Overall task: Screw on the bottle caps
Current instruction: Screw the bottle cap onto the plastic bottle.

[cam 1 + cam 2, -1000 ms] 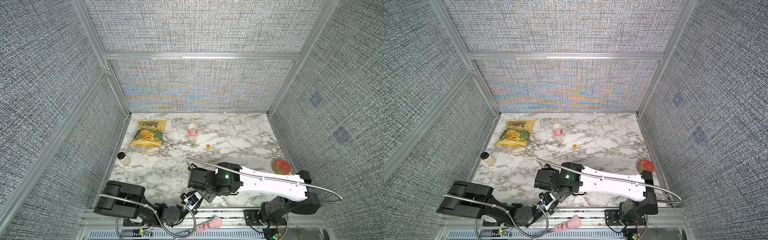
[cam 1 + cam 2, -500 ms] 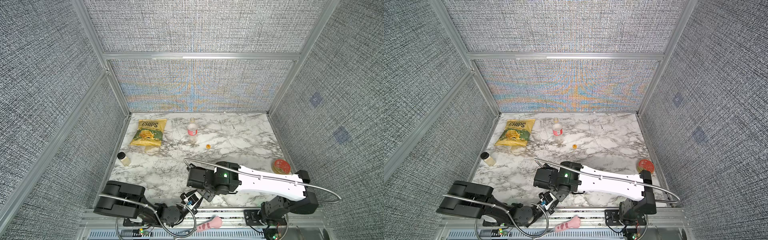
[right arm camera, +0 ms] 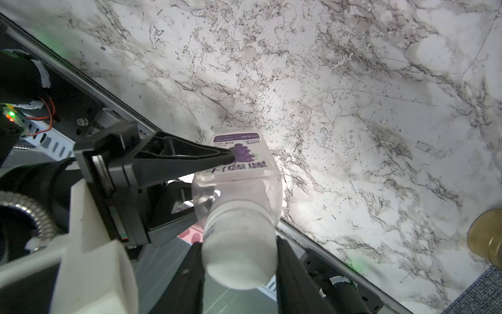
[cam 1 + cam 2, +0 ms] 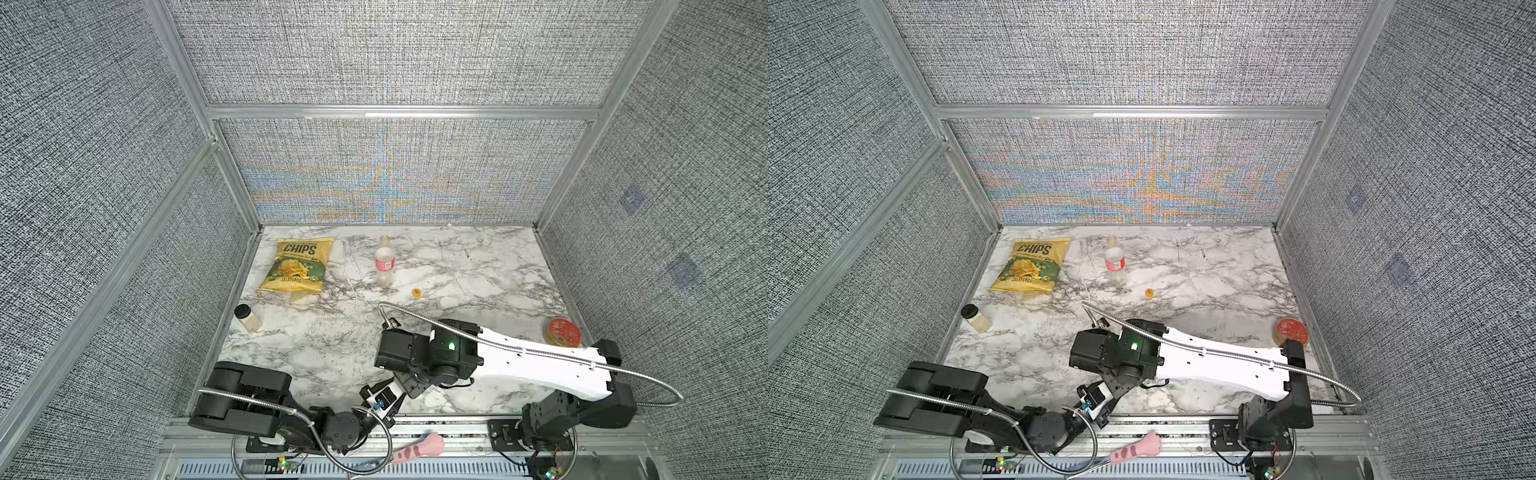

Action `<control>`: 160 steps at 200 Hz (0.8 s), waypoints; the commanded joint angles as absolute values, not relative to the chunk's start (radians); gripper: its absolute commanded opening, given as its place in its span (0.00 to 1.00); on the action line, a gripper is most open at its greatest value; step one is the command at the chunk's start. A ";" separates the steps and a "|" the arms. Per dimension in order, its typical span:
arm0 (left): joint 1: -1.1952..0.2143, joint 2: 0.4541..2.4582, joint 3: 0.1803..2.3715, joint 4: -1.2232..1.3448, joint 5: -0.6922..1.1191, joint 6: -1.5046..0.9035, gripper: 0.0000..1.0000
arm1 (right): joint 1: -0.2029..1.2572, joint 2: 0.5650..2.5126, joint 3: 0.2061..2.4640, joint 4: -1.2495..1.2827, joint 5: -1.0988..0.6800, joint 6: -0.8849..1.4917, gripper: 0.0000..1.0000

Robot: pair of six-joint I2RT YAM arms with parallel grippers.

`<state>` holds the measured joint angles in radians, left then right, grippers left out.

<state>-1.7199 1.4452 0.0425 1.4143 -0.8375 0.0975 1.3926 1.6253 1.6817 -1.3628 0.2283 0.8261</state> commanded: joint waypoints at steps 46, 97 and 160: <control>-1.724 1.448 0.051 1.494 -0.786 0.132 0.32 | 1.370 1.596 1.794 -1.399 0.309 0.824 0.56; -1.724 1.446 0.051 1.487 -0.772 0.128 0.32 | 1.371 1.512 1.737 -1.387 0.173 0.564 0.78; -1.725 1.444 0.051 1.480 -0.778 0.123 0.32 | 1.412 1.586 1.723 -1.452 0.177 0.495 0.70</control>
